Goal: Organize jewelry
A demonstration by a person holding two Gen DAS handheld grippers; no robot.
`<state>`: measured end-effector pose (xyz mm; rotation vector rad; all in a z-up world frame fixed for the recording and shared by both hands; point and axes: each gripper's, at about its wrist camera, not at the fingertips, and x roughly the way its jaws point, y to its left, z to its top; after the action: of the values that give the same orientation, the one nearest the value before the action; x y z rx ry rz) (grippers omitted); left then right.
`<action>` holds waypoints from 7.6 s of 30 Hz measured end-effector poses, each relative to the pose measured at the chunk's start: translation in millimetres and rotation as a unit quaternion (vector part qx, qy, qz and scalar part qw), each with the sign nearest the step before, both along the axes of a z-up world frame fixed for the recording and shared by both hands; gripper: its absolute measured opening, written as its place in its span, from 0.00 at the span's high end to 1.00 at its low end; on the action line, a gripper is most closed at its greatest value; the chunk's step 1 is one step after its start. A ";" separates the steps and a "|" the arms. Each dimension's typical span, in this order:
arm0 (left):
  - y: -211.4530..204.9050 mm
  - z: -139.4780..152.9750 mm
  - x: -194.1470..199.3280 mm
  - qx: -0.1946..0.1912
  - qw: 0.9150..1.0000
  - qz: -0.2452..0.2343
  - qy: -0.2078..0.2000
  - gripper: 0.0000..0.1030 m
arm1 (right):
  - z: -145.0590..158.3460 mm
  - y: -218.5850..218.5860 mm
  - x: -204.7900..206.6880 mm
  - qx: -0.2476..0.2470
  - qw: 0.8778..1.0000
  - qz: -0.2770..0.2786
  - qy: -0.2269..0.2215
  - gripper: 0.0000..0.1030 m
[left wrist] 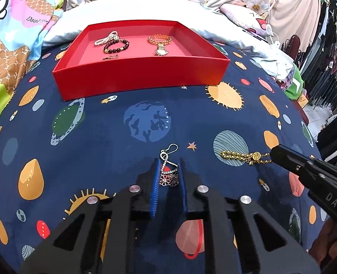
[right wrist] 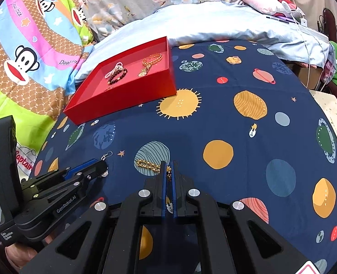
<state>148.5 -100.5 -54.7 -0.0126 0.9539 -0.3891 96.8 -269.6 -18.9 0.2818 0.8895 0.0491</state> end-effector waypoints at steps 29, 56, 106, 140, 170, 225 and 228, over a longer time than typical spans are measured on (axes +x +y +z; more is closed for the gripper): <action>-5.4 1.0 -6.0 -0.010 1.000 -0.010 -0.005 0.69 | 22.5 8.1 -10.4 0.002 1.000 0.008 -0.022 0.97; 26.2 32.0 -8.5 -0.041 0.999 -0.018 -0.019 0.99 | 38.1 10.6 -9.0 0.002 0.999 0.014 -0.039 0.97; 54.4 156.3 58.8 -0.085 0.988 -0.023 -0.124 0.94 | 132.6 24.9 76.7 0.005 0.988 0.083 -0.128 0.97; 44.6 103.0 151.9 -0.027 0.994 0.035 -0.104 0.42 | 86.1 35.7 169.3 -0.027 0.993 0.070 -0.092 0.68; 64.9 93.9 33.5 0.019 0.991 0.103 -0.079 0.26 | 66.3 66.8 40.1 -0.037 0.997 0.021 -0.061 0.33; 69.8 90.5 -23.7 0.069 0.987 0.118 -0.082 0.23 | 68.3 74.4 -14.4 -0.056 0.996 -0.004 -0.065 0.26; 69.8 90.5 -23.7 0.070 0.987 0.119 -0.082 0.23 | 68.3 75.1 -13.2 -0.057 0.996 -0.004 -0.064 0.26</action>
<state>124.8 -30.7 35.8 0.0320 0.8047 -0.1007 83.6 -194.4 49.4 0.1740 0.7601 0.0085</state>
